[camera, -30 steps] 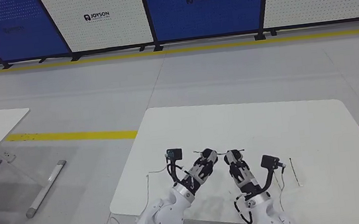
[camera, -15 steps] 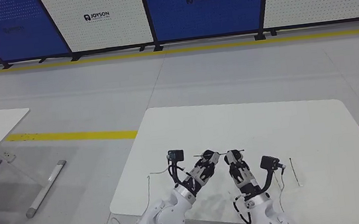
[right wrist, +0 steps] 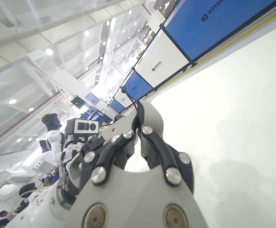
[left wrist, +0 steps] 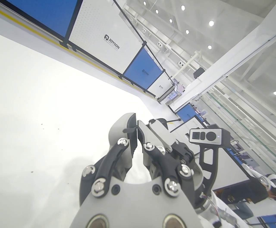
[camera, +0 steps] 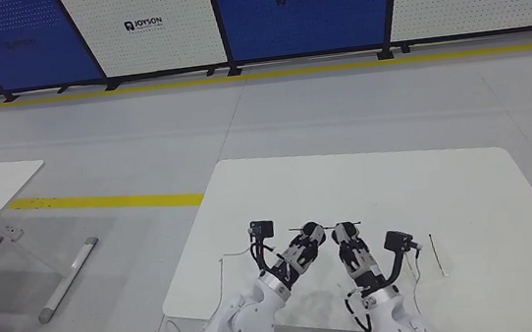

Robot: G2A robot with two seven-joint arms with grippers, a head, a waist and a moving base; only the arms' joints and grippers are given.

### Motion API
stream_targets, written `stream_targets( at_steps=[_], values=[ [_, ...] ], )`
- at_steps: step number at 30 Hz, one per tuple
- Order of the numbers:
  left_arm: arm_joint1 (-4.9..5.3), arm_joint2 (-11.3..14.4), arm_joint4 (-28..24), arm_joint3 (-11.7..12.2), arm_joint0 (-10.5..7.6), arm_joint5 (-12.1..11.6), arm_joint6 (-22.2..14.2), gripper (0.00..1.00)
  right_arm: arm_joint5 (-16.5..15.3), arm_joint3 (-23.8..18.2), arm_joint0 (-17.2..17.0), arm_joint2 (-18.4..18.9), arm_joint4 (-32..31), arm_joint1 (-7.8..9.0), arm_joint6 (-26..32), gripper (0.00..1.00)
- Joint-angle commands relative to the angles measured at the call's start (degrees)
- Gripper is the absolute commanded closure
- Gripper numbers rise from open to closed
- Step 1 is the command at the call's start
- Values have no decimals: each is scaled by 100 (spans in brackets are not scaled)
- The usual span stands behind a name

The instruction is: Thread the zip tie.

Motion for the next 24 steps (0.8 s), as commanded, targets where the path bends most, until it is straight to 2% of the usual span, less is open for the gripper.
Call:
stream_targets(
  at_steps=[1,10,24],
  values=[
    [1,-6,-24,1,-3,-26,-19,100,-13,8,12,-4,49,-1,62,100],
    [17,-57,-134,-29,9,-144,-133,100,-64,-11,42,24,266,1,251,100],
    [23,-57,-135,-57,3,-130,-156,100,-91,-48,58,75,381,18,430,100]
  ],
)
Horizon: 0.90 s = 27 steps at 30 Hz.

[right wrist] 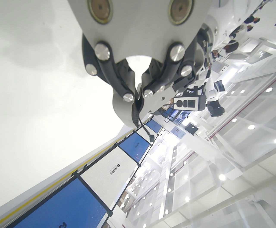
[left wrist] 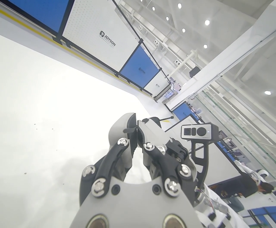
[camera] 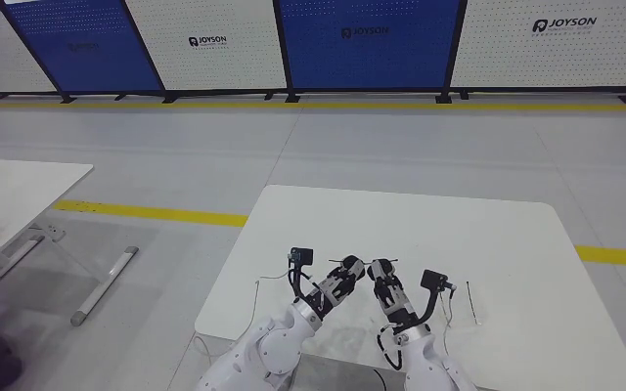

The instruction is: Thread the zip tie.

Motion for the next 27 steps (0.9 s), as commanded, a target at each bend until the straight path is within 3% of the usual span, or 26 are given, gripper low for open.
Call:
stream_targets(
  at_steps=[1,27],
  values=[
    [-1,1,-1,-7,-4,17,18,100,5,-5,-1,1,-15,1,-9,100],
    [11,6,46,-43,12,-43,9,100,-30,-6,28,4,130,18,218,100]
  ],
)
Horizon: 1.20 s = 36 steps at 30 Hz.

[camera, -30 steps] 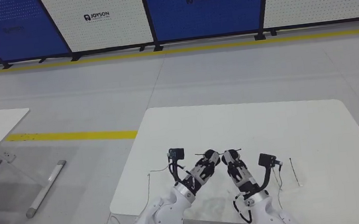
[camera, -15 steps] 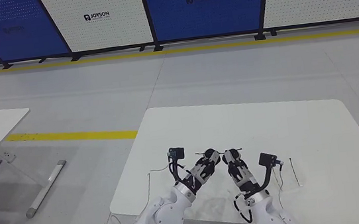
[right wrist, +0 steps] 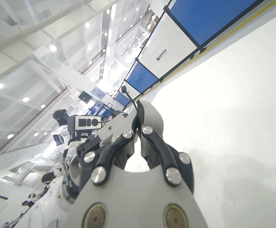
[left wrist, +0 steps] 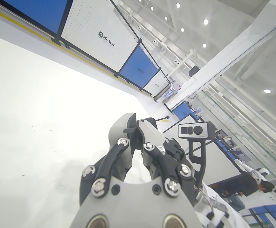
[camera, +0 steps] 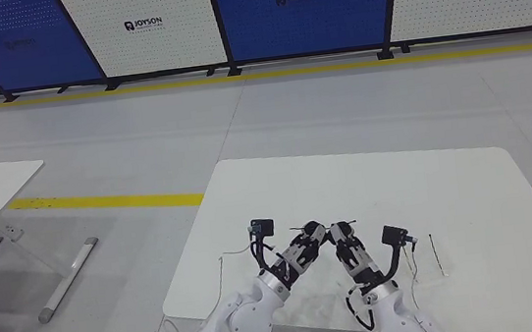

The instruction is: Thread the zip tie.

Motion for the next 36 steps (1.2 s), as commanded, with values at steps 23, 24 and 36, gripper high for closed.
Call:
stream_targets(
  at_steps=[23,24,36],
  values=[
    [3,-21,54,41,-2,41,126,85,39,-11,-5,-15,-16,12,-70,100],
    [3,-21,57,44,-3,40,126,85,42,-9,-3,-18,-19,11,-75,100],
    [4,-42,55,34,-6,51,175,65,106,-5,-7,-3,-79,14,-168,100]
  ],
)
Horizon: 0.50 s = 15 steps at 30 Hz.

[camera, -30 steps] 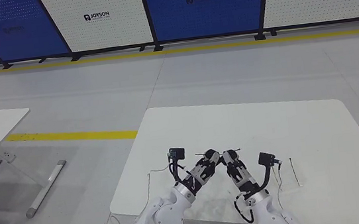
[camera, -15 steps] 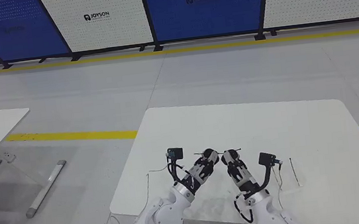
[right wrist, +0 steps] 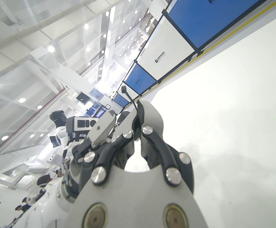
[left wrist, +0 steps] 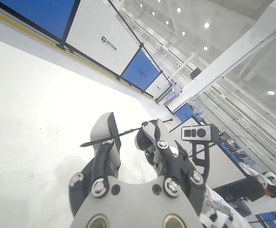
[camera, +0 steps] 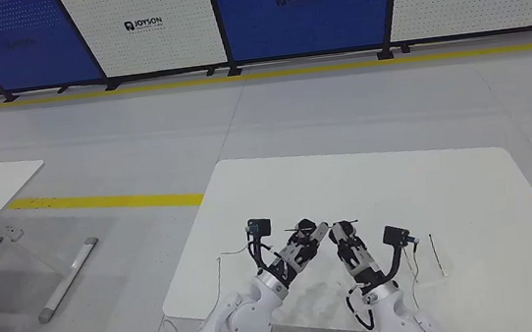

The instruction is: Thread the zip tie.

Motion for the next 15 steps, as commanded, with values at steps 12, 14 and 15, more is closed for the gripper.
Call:
stream_targets(
  at_steps=[12,14,15],
  values=[
    [7,-43,-17,-40,26,32,0,85,1,20,-22,96,41,13,-87,100],
    [7,-42,-9,-41,25,36,-8,89,-5,19,-23,94,45,12,-96,100],
    [7,-41,-7,-40,26,37,-10,89,-8,18,-22,89,46,11,-101,100]
  ],
)
